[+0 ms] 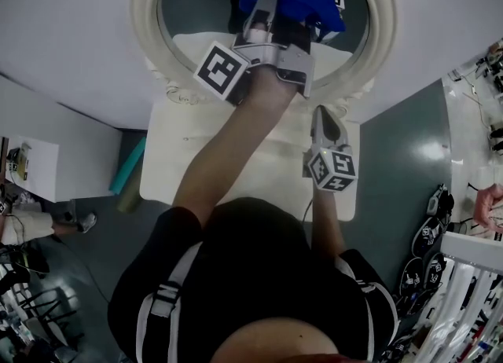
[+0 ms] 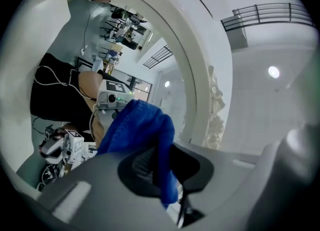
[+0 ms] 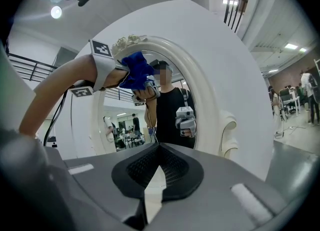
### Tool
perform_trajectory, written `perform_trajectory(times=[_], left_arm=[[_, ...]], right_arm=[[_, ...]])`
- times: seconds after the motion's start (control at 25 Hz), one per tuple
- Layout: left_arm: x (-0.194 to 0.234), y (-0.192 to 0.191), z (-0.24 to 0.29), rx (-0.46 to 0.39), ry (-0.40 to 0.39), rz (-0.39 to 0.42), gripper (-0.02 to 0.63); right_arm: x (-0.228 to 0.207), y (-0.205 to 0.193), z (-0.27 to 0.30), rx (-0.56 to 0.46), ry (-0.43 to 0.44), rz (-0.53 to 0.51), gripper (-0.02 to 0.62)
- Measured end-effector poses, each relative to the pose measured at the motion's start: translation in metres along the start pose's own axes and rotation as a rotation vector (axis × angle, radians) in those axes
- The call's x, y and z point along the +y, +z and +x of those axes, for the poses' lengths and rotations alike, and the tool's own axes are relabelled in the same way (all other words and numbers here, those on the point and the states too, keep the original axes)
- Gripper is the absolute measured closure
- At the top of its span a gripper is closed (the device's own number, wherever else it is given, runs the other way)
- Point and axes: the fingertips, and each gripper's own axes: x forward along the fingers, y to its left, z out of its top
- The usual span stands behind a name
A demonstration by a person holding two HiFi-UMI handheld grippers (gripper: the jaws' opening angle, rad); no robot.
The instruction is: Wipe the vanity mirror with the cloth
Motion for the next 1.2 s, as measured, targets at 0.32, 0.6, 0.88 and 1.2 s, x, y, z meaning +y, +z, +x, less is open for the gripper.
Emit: perform_trajectory(times=[0.32, 0.6, 0.88, 1.2], left_arm=[[-0.043, -0.002, 0.030, 0.028, -0.099, 0.018, 0.568], [-0.047, -0.005, 0.034, 0.043, -0.154, -0.061, 0.568], [-0.051, -0.006, 0.033, 0.088, -0.179, -0.136, 0.568], [-0.055, -0.009, -0.007, 0.150, -0.240, -0.088, 0.568]], right_arm=[[-0.002, 0.001, -0.006, -0.004, -0.007, 0.002, 0.595], [0.000, 0.000, -0.005, -0.001, 0.002, -0.003, 0.595], [0.006, -0.001, -0.003, 0.005, 0.009, -0.009, 0.595], [0.007, -0.004, -0.008, 0.009, 0.000, -0.015, 0.595]])
